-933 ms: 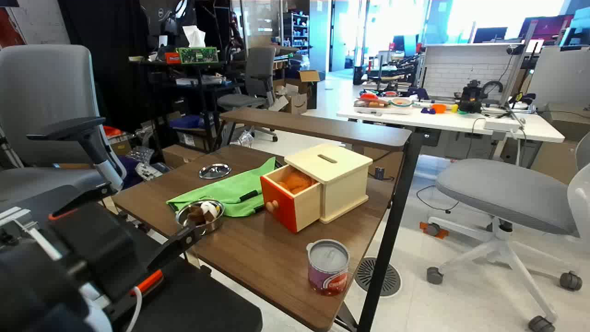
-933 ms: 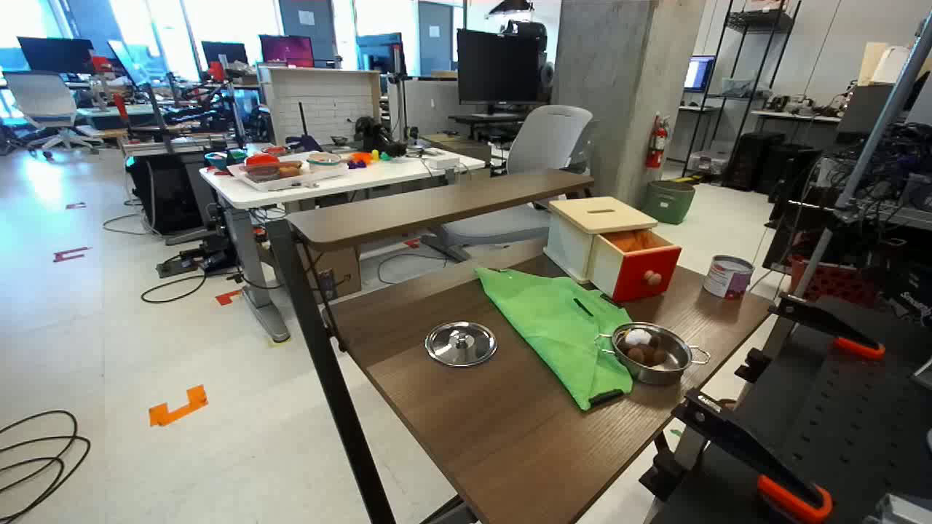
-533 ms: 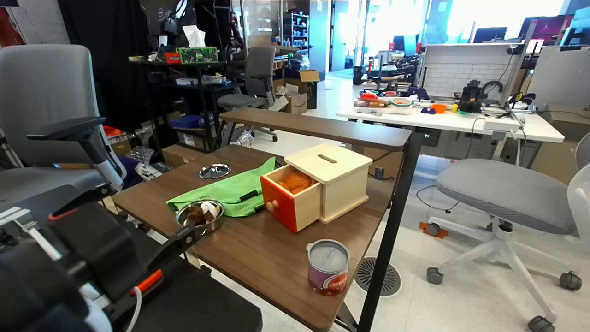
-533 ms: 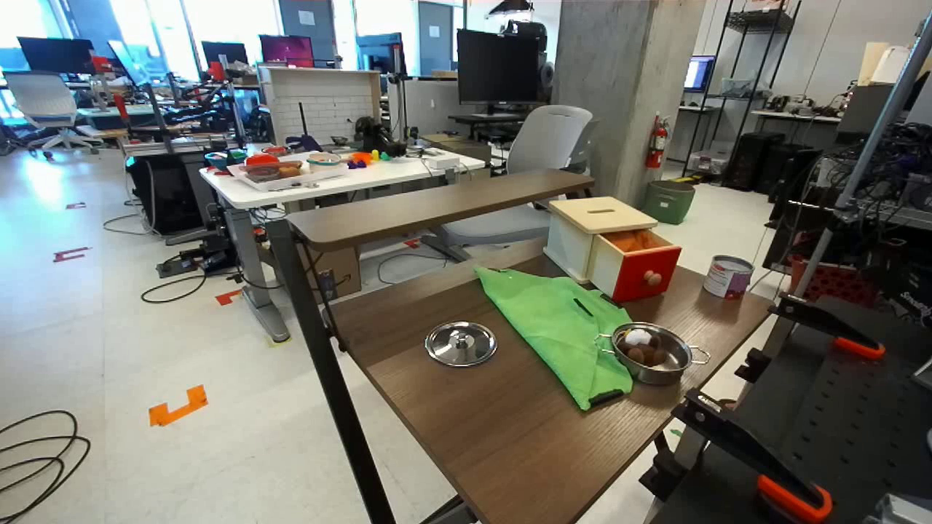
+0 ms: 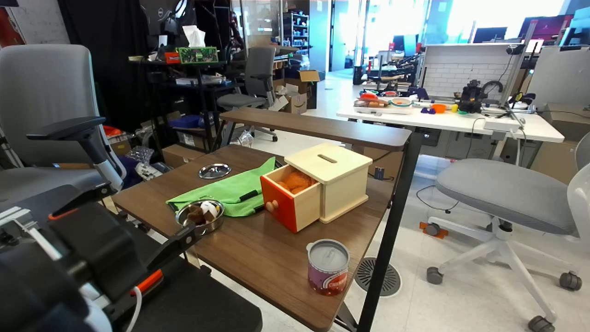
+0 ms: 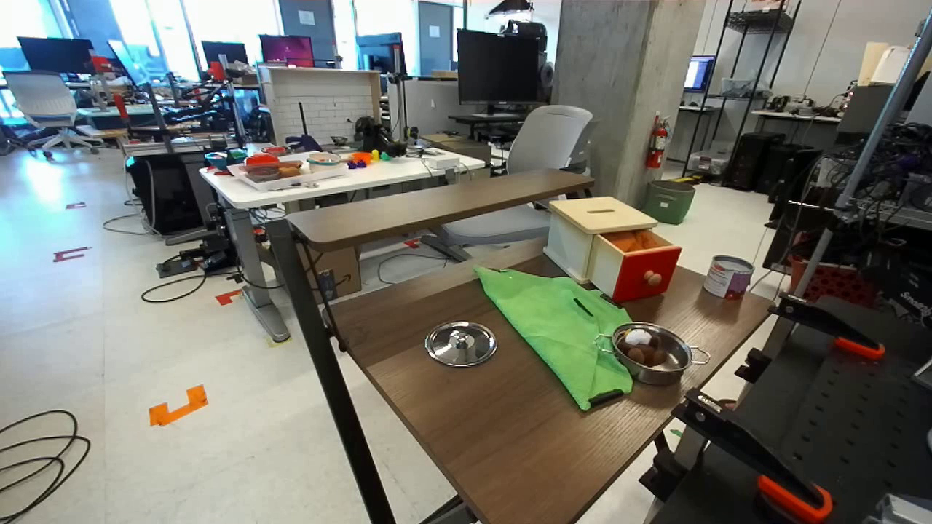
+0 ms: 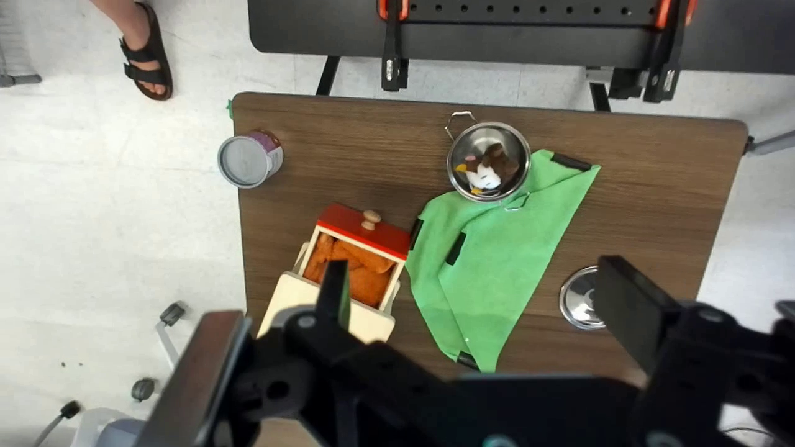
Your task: Close the drawer
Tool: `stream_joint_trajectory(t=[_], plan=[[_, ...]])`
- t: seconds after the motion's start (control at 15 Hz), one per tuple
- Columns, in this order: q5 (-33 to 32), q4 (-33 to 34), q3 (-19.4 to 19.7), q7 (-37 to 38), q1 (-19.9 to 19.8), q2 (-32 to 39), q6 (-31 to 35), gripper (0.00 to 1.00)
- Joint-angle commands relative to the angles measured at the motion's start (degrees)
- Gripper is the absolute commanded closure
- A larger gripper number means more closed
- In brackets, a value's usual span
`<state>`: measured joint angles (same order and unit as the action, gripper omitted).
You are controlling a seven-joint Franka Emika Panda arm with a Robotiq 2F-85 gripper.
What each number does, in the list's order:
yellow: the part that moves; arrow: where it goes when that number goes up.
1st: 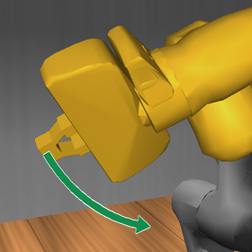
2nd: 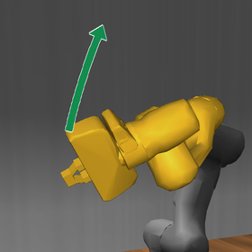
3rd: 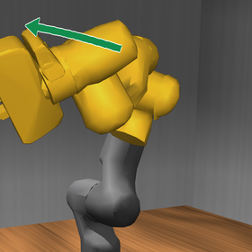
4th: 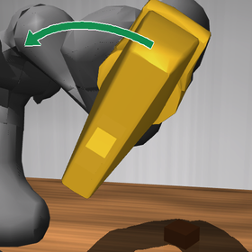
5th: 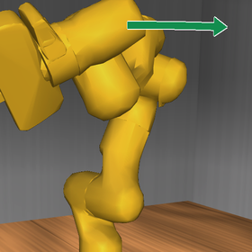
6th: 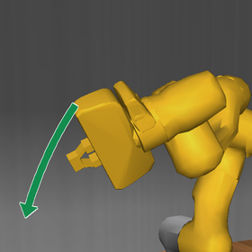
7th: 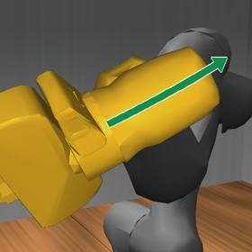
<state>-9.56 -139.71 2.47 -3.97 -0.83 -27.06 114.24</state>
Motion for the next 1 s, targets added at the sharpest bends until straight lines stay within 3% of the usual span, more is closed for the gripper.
stream_joint_trajectory(t=[0.0, 0.33, 0.53, 0.73, 0.93], plan=[[0.9, 1.92, 1.63, 2.5, -2.43, 8.37, 6.0, 0.0], [2.91, 1.08, 2.75, 6.79, -4.32, 17.73, 11.04, 0.0], [2.57, 1.55, 2.87, 13.9, -5.46, 24.52, 15.88, 0.0], [3.72, 1.34, 3.25, 23.18, -5.65, 30.83, 24.78, 0.0], [3.99, 2.08, 3.75, 27.72, -4.77, 36.2, 28.23, 0.0]])
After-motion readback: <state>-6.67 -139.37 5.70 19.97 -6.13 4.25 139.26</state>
